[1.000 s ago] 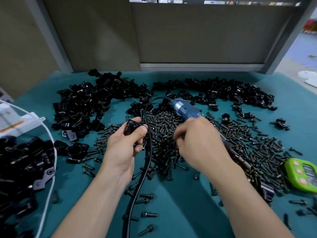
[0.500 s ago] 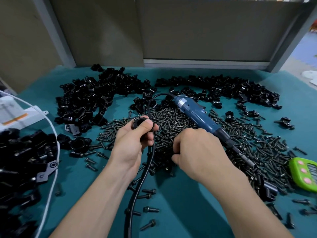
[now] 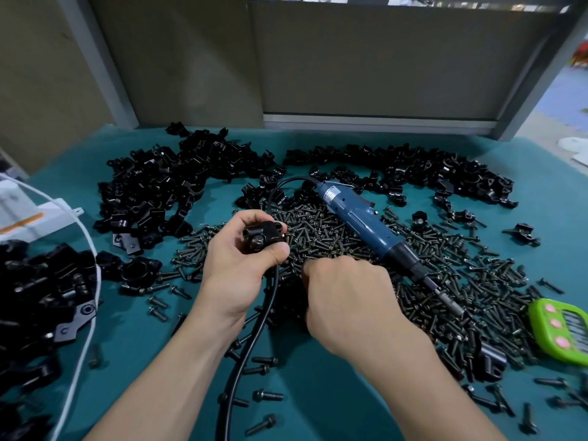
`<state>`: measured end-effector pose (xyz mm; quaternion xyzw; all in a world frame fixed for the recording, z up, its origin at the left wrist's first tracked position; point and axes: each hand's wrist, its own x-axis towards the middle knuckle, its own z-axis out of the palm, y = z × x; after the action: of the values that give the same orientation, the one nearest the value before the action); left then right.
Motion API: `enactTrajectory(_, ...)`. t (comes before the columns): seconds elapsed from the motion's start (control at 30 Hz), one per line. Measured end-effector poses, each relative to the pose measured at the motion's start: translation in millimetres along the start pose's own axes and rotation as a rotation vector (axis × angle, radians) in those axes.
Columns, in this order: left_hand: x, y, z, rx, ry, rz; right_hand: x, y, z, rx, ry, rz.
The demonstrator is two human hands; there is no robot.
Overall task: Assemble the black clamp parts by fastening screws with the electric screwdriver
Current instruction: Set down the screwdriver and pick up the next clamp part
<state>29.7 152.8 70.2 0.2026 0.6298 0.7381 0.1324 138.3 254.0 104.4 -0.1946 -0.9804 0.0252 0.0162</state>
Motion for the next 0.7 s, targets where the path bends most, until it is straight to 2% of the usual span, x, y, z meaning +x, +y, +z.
enactTrajectory(0.13, -0.7, 3.7, -0.3, -0.020, -0.060, 0.043, -0.8, 0.7, -0.2, -0.004, 0.050, -0.002)
enactTrajectory(0.2, -1.8, 5.9, -1.1, -0.033, -0.101, 0.048, 2.5, 5.8, -0.7, 0.092, 0.138, -0.004)
enactTrajectory(0.3, -3.1, 7.7, -2.6, -0.022, -0.171, 0.048, 9.4, 20.2, -2.5, 0.458, 0.304, 0.067)
enactTrajectory(0.37, -3.2, 8.4, -0.7, -0.015, -0.215, 0.045, 13.0, 27.0, -4.2, 0.826, 0.417, 0.111)
enactTrajectory(0.43, -3.1, 7.2, 1.3, 0.000, -0.239, 0.044, 15.7, 28.9, -4.5, 1.204, 0.417, 0.101)
enactTrajectory(0.5, -3.1, 5.5, 3.0, 0.023, -0.249, 0.041, 18.3, 29.6, -2.0, 1.417, 0.369, 0.073)
enactTrajectory(0.7, -2.8, 5.4, 4.0, 0.020, -0.260, 0.026, 20.8, 32.6, 7.0, 1.326, 0.357, 0.058)
